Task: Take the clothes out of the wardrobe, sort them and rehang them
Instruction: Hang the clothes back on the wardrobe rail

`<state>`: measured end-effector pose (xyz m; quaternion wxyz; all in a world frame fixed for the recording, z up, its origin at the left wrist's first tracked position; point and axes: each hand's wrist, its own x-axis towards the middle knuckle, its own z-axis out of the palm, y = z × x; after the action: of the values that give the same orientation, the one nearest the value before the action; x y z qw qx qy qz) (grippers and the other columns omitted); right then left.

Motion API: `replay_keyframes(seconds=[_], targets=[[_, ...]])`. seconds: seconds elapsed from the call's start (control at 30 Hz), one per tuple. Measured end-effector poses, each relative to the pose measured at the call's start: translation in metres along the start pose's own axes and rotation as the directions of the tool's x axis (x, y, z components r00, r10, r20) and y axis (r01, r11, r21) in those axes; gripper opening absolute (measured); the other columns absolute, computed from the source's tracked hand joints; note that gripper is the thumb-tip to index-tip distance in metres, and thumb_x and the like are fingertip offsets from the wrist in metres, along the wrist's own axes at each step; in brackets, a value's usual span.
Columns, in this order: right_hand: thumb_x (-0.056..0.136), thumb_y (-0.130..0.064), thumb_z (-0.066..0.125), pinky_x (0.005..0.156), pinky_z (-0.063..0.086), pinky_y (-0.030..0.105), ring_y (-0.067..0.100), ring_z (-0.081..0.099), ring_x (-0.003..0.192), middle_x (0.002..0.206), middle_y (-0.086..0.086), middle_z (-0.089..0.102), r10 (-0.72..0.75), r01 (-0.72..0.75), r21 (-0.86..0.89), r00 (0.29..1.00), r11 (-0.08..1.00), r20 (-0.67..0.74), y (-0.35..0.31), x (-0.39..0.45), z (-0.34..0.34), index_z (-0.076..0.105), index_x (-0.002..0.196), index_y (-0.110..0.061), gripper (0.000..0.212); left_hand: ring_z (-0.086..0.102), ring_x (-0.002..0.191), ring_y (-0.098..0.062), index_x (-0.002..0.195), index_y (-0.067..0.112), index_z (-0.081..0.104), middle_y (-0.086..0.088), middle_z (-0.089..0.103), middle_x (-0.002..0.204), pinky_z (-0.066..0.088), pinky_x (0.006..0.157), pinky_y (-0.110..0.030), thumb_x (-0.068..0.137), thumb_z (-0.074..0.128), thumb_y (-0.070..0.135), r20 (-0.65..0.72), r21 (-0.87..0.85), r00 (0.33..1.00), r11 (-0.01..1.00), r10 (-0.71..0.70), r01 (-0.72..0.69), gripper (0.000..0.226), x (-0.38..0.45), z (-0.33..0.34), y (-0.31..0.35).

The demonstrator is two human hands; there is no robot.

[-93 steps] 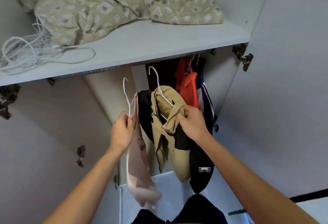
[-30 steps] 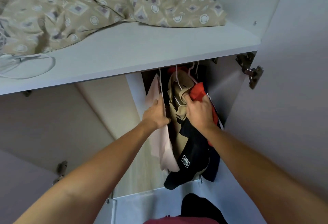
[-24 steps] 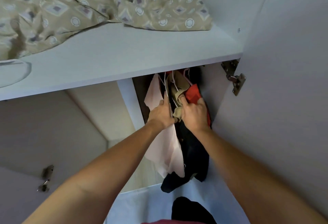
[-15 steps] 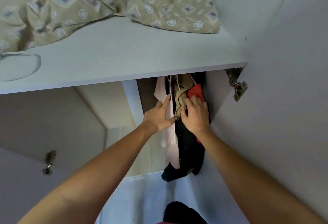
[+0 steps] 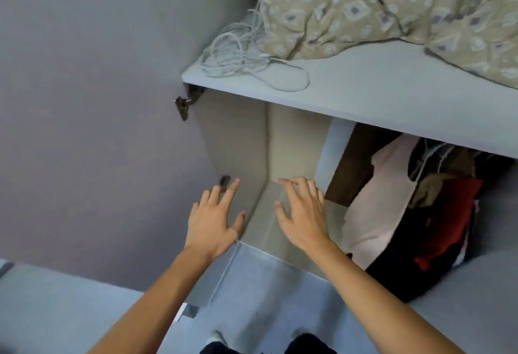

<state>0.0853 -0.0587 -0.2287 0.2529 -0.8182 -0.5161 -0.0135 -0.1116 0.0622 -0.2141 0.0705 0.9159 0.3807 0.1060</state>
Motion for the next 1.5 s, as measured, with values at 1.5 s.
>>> replay_keyframes(seconds=[1.5], targets=[[0.092, -0.051, 0.056, 0.107, 0.043, 0.042, 0.020, 0.044, 0.136, 0.146, -0.007, 0.047, -0.962, 0.695, 0.693, -0.005, 0.192, 0.272, -0.829, -0.161, 0.350, 0.049, 0.144, -0.030, 0.057, 0.043, 0.141, -0.022, 0.160, 0.037, 0.036, 0.007, 0.046, 0.152, 0.043, 0.104, -0.046, 0.096, 0.042, 0.062, -0.279, -0.285, -0.235, -0.153, -0.931, 0.946, 0.069, -0.592, -0.139, -0.485]])
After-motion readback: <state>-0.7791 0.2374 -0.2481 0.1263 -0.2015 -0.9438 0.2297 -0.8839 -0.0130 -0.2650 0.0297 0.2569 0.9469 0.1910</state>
